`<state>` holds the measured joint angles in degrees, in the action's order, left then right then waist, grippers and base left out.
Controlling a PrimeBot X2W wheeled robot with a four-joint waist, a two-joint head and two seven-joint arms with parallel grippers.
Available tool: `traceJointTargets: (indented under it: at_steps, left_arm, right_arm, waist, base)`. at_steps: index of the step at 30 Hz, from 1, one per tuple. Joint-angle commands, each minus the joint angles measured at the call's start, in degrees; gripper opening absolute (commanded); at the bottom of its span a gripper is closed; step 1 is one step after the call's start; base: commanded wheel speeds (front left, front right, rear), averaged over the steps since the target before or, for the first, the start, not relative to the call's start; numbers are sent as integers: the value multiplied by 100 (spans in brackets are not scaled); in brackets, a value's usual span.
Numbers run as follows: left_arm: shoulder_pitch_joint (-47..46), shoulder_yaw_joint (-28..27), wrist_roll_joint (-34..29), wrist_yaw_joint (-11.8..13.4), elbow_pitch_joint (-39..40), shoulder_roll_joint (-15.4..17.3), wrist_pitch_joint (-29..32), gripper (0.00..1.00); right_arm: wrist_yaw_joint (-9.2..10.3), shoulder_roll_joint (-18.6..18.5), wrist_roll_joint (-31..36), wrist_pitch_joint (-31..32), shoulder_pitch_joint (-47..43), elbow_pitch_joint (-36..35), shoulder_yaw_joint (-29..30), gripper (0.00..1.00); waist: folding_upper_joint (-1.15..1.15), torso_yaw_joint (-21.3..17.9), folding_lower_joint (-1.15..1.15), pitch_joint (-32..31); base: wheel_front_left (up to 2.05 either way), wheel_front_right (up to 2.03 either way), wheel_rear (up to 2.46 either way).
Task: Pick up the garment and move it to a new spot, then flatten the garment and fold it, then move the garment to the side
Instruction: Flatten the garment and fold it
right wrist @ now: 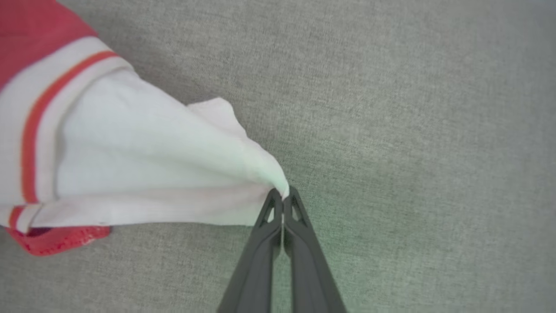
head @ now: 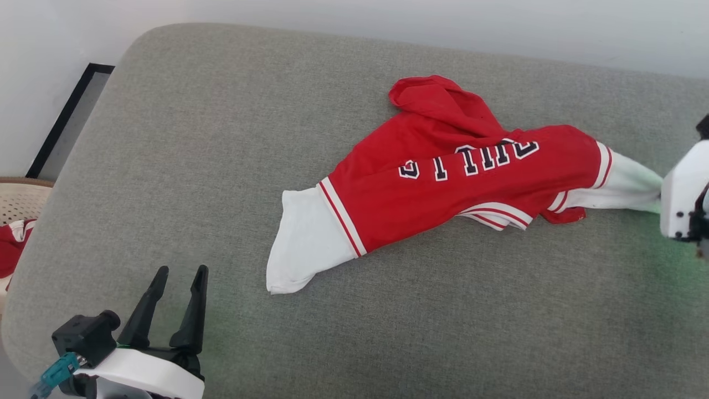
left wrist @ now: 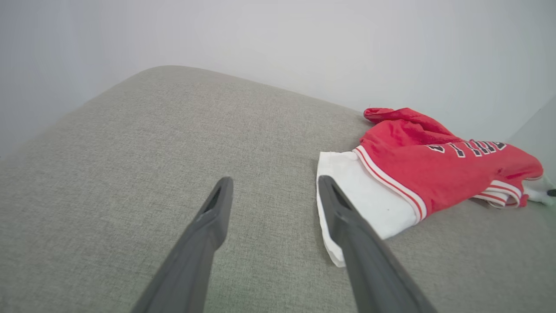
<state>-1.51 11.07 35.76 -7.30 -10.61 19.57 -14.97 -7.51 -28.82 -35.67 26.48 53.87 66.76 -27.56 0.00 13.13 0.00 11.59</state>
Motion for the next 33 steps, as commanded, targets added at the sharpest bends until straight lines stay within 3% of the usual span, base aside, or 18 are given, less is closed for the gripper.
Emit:
traceJointTargets:
  at_steps: [1,2,3,4,5,6,14,20,26,33]
  left_arm:
    - [27,7,-3,-15,20,6,-29,100]
    - [16,29,-1,-15,20,22,-29,100]
    - [2,46,-1,-15,22,40,-30,100]
    - [-15,58,3,-15,21,56,-29,100]
    - [-31,80,19,-15,24,75,-29,100]
    - [-39,106,38,-15,29,106,-29,100]
    - [-92,423,238,-15,-1,419,7,100]
    - [-189,525,406,-15,6,684,239,100]
    - [-229,549,557,22,-20,859,692,100]
    - [-340,601,884,123,-84,1015,1521,100]
  right_arm:
    - [4,41,-62,-30,-95,-20,34,0]
    - [4,64,-83,-61,-155,-24,55,0]
    - [4,85,-111,-131,-188,-49,73,13]
    - [4,91,-139,-204,-203,-53,116,36]
    - [4,110,-131,-263,-225,-50,122,47]
    - [3,137,-117,-316,-248,-56,126,100]
    - [3,252,-105,-969,-383,-483,195,100]
    - [3,290,42,-2026,-848,-1324,392,100]
    - [2,531,512,-2992,-1369,-2127,897,100]
    - [3,995,1469,-3622,-2105,-3215,1798,100]
  waist:
    - [0,-17,0,-3]
    - [0,-32,0,-7]
    - [0,-49,0,-10]
    - [0,-65,0,-15]
    - [0,-83,0,-24]
    - [0,-105,0,-37]
    - [0,-360,0,-190]
    - [0,-681,0,-292]
    - [0,-1003,0,-323]
    - [0,-1326,0,-291]
  base:
    - [0,0,0]
    - [0,0,0]
    - [0,0,0]
    - [0,0,0]
    - [0,0,0]
    - [0,0,0]
    - [0,0,0]
    - [0,0,0]
    - [0,0,0]
    - [0,0,0]
